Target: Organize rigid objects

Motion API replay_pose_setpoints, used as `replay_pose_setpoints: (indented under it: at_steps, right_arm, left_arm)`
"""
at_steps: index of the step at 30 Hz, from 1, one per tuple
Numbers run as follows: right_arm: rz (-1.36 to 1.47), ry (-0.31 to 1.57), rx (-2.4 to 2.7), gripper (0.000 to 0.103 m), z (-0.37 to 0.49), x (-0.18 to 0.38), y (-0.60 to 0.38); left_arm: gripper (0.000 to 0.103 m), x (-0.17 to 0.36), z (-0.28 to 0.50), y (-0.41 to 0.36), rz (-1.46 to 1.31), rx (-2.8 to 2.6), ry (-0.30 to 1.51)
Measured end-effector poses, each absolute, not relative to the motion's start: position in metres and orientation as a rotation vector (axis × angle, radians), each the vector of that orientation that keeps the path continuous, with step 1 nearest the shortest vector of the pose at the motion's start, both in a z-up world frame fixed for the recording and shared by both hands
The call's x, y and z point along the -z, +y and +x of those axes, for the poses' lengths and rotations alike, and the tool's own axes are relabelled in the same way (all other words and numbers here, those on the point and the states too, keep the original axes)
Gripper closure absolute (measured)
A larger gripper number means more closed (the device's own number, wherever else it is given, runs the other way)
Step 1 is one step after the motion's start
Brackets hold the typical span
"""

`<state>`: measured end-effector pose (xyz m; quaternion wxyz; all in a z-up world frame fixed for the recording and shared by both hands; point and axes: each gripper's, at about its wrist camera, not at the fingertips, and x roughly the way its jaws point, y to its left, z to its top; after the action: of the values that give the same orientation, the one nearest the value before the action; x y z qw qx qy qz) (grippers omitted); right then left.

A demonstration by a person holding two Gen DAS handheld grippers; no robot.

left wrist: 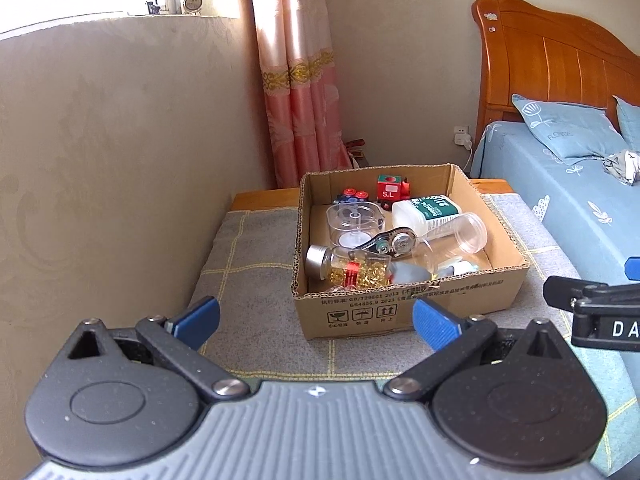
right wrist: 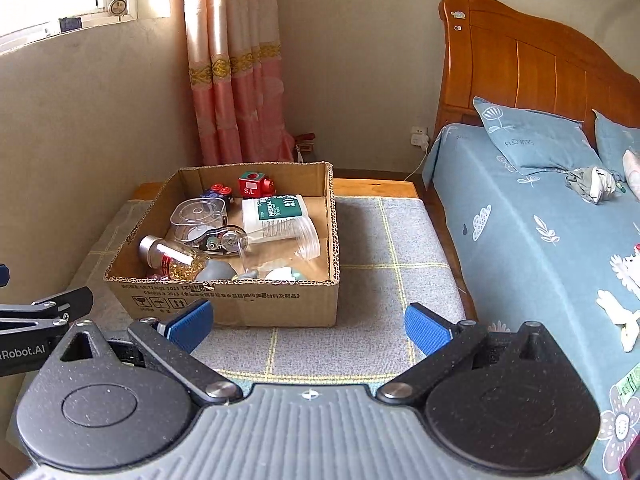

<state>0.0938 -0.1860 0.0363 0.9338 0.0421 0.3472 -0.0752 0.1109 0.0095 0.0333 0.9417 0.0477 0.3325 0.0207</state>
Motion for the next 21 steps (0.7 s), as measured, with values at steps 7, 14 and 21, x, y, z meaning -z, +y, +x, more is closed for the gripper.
replay_pose_setpoints:
  at_steps: [7,14,21]
  right_arm:
    - [0.083,0.714,0.143,0.0,0.0921,-0.0345,-0.1809]
    - [0.081,0.72,0.135,0.0,0.0926,-0.0335,-0.1772]
    - [0.079,0.723,0.136,0.0,0.0934,-0.0331,-0.1777]
  left_arm:
    - [0.001,-0.0338,0.1088,0.0055,0.101,-0.059,0.686]
    - [0.001,-0.0327,0.1083,0.0049,0.097,-0.059,0.687]
    - [0.001,-0.0323,0.1084,0.0046,0.099,-0.06,0.687]
